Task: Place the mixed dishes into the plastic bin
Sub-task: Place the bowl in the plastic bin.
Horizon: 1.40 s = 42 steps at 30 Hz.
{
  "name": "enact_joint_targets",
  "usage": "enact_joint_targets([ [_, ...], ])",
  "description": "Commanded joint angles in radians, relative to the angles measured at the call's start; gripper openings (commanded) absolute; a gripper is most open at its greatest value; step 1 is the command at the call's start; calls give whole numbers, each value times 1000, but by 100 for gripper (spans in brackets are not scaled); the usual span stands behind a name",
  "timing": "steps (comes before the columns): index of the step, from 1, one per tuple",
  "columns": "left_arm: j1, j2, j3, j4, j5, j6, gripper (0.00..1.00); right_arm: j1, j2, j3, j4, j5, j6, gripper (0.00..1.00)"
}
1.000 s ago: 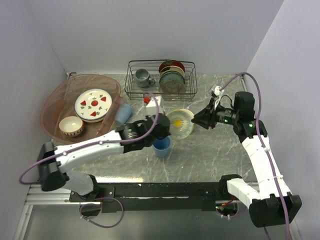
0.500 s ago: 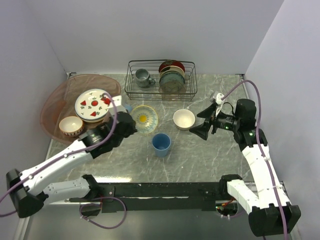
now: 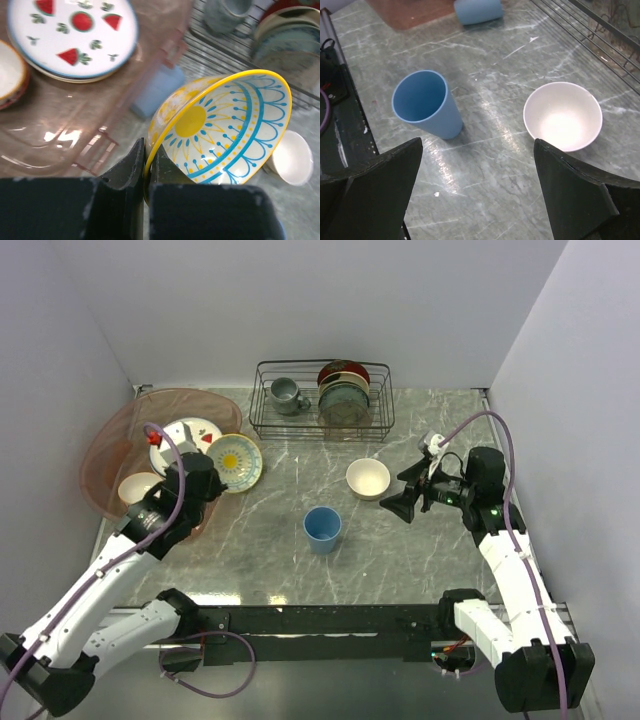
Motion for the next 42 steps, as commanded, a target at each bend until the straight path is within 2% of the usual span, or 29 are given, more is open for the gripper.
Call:
enact_joint_targets([
  [1,104,-24,15,18,-18,43,1,-13,-14,-16,67,44,3,100],
  [6,250,-38,-6,45,74,62,1,-16,-34,-24,78,90,8,100],
  [13,510,-37,-45,72,242,60,1,-16,-37,-25,81,107,14,100],
  [24,826,54,-68,95,415,8,1,-17,-34,-24,72,114,11,100],
  [28,882,138,-54,76,409,-35,1,-17,-30,-21,67,120,9,100],
  [37,946,226,-46,95,420,-110,4,-16,-24,-19,63,119,6,100],
  [42,983,279,-46,104,423,-102,5,-17,-16,-18,61,122,5,100],
])
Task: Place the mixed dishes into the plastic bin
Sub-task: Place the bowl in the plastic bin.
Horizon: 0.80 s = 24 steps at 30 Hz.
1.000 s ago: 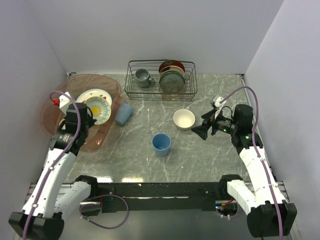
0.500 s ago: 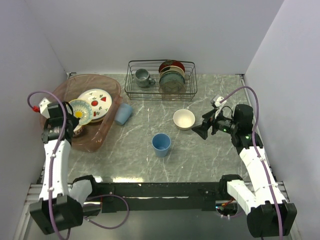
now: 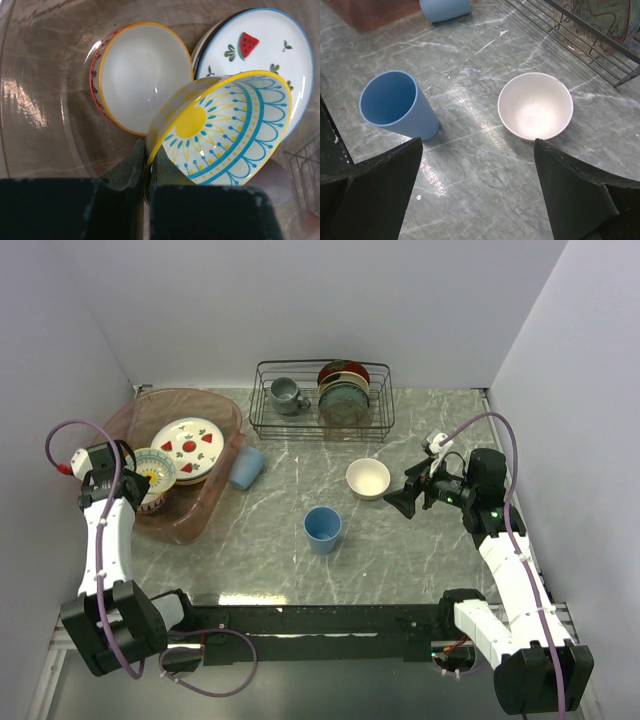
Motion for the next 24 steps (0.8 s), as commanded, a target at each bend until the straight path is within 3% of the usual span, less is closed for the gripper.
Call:
enact_joint_targets([
  [1,35,42,19,75,18,-28,5,-5,1,5,25,5,-3,100],
  [14,87,148,22,84,-25,14,10,-7,11,5,25,16,-7,100],
  [20,98,174,18,80,-29,14,16,-7,11,5,25,21,-10,100],
  [22,99,177,18,80,-29,15,26,-7,11,5,25,22,-10,100],
  [24,99,179,18,83,-28,14,29,-7,11,5,23,24,-12,100],
])
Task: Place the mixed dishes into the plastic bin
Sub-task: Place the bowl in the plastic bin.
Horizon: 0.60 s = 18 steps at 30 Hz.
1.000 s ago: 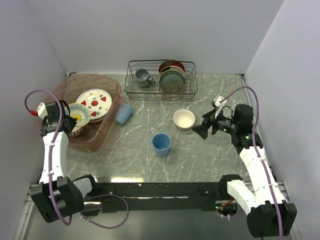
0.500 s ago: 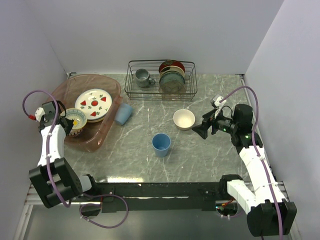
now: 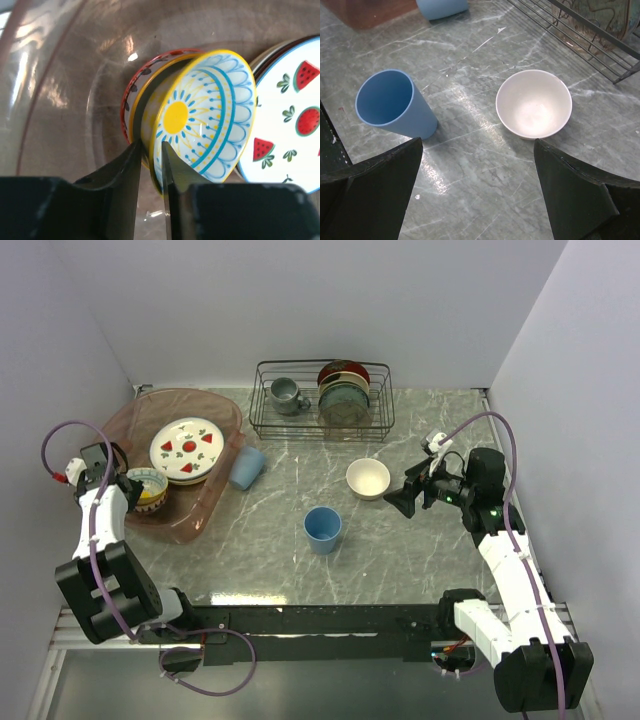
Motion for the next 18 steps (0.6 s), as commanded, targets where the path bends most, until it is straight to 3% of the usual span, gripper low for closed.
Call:
enact_joint_targets([
  [1,10,1,19,35,-13,7,30,-8,-2,5,23,12,-11,100],
  [7,12,-13,41,20,1,12,47,-7,-2,5,22,20,-14,100],
  [8,12,-19,45,12,8,14,58,-8,0,6,22,20,-14,100],
  [11,12,-66,62,-2,22,27,76,-8,0,6,22,21,-17,100],
  [18,12,-177,81,-22,112,84,90,-8,1,6,22,37,-25,100],
])
